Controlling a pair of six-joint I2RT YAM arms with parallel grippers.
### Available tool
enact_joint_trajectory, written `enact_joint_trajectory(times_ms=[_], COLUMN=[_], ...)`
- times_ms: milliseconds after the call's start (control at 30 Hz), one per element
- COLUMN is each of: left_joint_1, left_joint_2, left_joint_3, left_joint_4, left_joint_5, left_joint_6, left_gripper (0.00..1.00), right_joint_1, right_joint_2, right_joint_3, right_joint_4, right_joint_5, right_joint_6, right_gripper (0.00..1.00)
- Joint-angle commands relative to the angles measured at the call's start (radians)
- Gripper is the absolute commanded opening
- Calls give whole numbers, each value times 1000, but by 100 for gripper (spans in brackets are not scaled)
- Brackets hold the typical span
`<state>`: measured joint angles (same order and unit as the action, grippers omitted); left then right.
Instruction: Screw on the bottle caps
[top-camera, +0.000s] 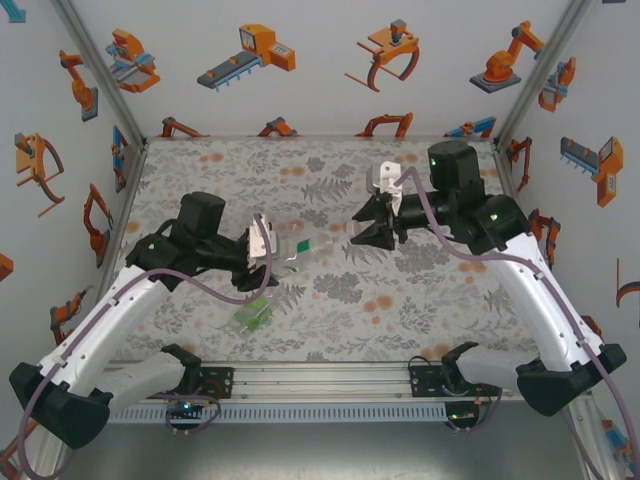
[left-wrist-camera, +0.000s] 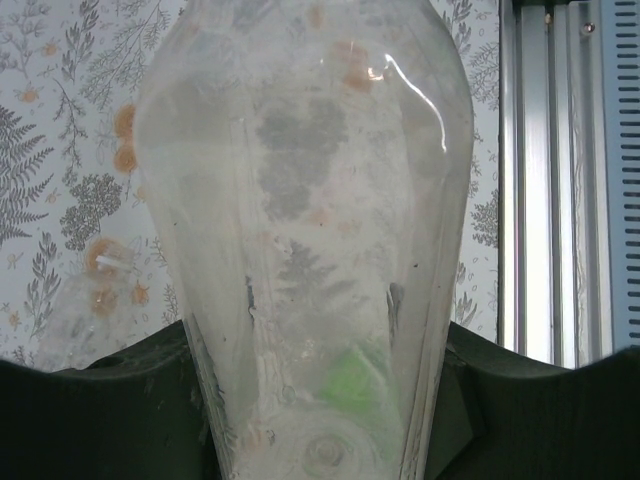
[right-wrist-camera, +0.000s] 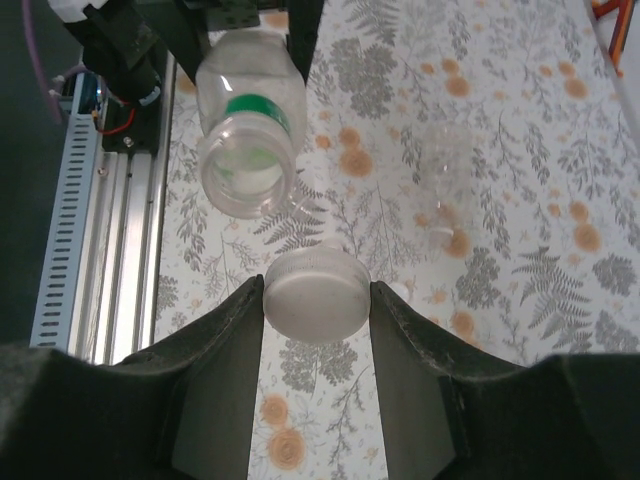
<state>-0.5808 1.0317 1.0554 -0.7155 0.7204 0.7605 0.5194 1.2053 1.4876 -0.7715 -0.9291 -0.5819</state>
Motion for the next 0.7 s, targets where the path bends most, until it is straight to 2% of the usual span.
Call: enact_joint_trajectory(times_ms=[0,200,667], left_joint_1=[-15,-34,-39], left_joint_2=[-1,2,-7], left_joint_3=[40,44,43], left_joint_4=[-36,-36,-36], left_joint_5=[0,-10,-11], left_joint_6=[42,42,43], left_gripper=[0,0,0], right_joint_1=[34,103,159], right_joint_2=[22,58,77], right_joint_3=[60,99,82], right_joint_4=[-57,-88,-28], right_joint_5=[-98,-64,-17], right_joint_6=[-53,-54,-17], right_gripper=[0,0,0])
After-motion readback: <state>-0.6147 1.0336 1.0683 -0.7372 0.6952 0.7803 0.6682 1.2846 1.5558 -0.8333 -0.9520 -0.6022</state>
